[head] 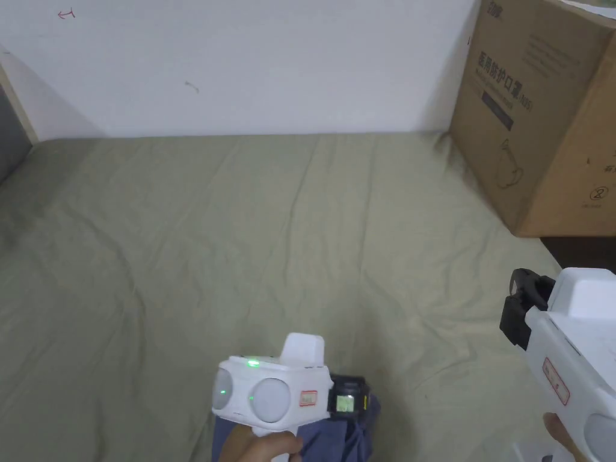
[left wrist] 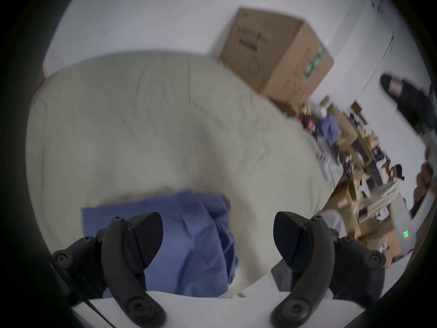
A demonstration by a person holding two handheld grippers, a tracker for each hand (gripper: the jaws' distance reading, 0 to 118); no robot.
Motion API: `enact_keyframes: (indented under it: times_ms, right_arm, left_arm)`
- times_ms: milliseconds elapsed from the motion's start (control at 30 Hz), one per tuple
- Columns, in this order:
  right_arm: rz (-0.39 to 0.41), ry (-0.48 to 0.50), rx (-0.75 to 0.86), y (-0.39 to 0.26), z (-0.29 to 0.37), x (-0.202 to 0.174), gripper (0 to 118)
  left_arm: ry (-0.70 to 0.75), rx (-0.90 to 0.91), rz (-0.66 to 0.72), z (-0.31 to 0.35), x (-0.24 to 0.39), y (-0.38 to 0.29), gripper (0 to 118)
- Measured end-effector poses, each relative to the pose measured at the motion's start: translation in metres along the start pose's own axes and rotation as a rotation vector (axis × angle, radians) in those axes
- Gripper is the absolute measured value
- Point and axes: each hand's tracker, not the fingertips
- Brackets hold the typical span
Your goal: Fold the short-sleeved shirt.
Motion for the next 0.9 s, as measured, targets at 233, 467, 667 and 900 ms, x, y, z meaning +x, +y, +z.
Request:
enact_keyframes:
  times_ms: [233,467,667,900]
  right_arm:
    - [0.008,0.014,0.012,0.003,-0.003,0.000,0]
    - [0.010,0.027,0.008,0.002,-0.003,-0.003,0]
    - [0.015,0.028,0.002,0.000,-0.002,-0.004,0]
    - [0.012,0.018,-0.006,0.000,-0.001,-0.002,0]
  left_arm:
    - [0.175,0.231,-0.024,0.048,-0.038,-0.004,98]
    - [0.233,0.286,-0.032,0.041,-0.059,-0.035,4]
    - [0.204,0.253,-0.019,0.021,-0.062,-0.055,0]
    - [0.140,0.181,-0.069,-0.012,-0.039,-0.068,0]
